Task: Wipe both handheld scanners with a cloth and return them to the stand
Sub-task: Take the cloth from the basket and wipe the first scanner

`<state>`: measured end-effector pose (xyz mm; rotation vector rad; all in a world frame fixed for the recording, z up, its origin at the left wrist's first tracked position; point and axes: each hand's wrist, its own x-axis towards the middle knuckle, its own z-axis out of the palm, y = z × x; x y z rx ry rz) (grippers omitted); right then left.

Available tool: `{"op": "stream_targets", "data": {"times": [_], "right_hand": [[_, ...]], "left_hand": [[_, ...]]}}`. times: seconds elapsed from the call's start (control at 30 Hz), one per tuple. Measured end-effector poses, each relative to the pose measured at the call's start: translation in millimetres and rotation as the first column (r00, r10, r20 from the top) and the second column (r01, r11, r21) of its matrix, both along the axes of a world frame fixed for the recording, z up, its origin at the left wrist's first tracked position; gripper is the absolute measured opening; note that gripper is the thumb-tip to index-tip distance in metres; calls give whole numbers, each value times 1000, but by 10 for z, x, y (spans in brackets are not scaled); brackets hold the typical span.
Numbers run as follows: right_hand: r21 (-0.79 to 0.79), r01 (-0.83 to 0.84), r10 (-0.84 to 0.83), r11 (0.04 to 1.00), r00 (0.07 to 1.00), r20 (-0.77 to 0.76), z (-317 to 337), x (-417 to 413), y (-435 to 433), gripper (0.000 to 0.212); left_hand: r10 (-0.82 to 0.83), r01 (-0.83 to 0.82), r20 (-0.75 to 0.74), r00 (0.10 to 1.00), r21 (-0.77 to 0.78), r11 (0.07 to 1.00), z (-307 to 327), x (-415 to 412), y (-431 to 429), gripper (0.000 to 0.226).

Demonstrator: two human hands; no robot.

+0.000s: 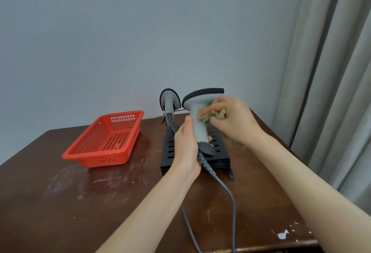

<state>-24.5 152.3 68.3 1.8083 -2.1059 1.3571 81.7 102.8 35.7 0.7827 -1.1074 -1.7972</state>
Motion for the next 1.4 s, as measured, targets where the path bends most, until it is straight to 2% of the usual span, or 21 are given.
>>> {"op": "stream_targets", "data": {"times": [0.07,0.13,0.23,0.3,0.37,0.53,0.6,0.67,0.7,0.77,0.87,0.93,1.07,1.2,1.3,1.4], "right_hand": [[-18,124,-124,992,992,-33,9,-33,-84,31],[-10,149,-149,989,988,-36,-22,-15,-99,34],[33,-67,66,997,997,49,-62,74,37,35],[94,-237,227,967,968,106,-66,128,147,33],[124,-284,267,951,954,134,-47,91,155,31],[11,52,-53,999,998,35,-50,-27,-57,37],[52,-42,39,998,997,66,-67,6,-32,38],[177,-245,219,953,964,152,-19,32,89,36],[241,-295,258,924,950,174,23,32,152,35],[279,-212,182,937,975,127,88,-10,196,31],[71,61,-66,996,996,58,139,-47,122,26],[-44,123,-118,991,989,90,127,-17,35,23],[-30,38,-37,999,998,45,44,48,-53,26],[136,-212,212,968,977,20,8,113,92,28],[229,-289,277,929,957,85,37,118,165,32],[124,-92,89,988,996,27,90,55,47,39]], "left_hand": [[-1,1,13,1000,-1,1000,9,-13,13,32],[4,-4,15,1000,0,1000,10,-18,4,31],[13,-13,-10,1000,0,1000,-10,13,-44,33],[13,-13,-16,1000,-1,1000,-39,40,-78,38],[11,-11,-5,1000,-1,1000,-59,52,-73,37],[-33,34,-22,999,42,999,-29,14,-11,30],[-16,17,-31,999,34,999,-48,17,-48,31],[-20,21,-37,999,28,999,-91,33,-84,35],[-22,22,-26,999,24,999,-112,49,-99,36],[-11,11,-20,1000,8,1000,-122,78,-106,32],[-23,21,-31,999,-34,999,-117,95,-106,28],[-45,45,-4,999,-66,997,-114,87,-74,33],[-44,48,47,998,-87,995,-172,40,6,46],[9,-8,44,999,-30,1000,-213,61,20,84],[2,-1,4,1000,-53,999,-204,79,9,64],[-24,26,24,999,-82,996,-212,21,18,58]]}}
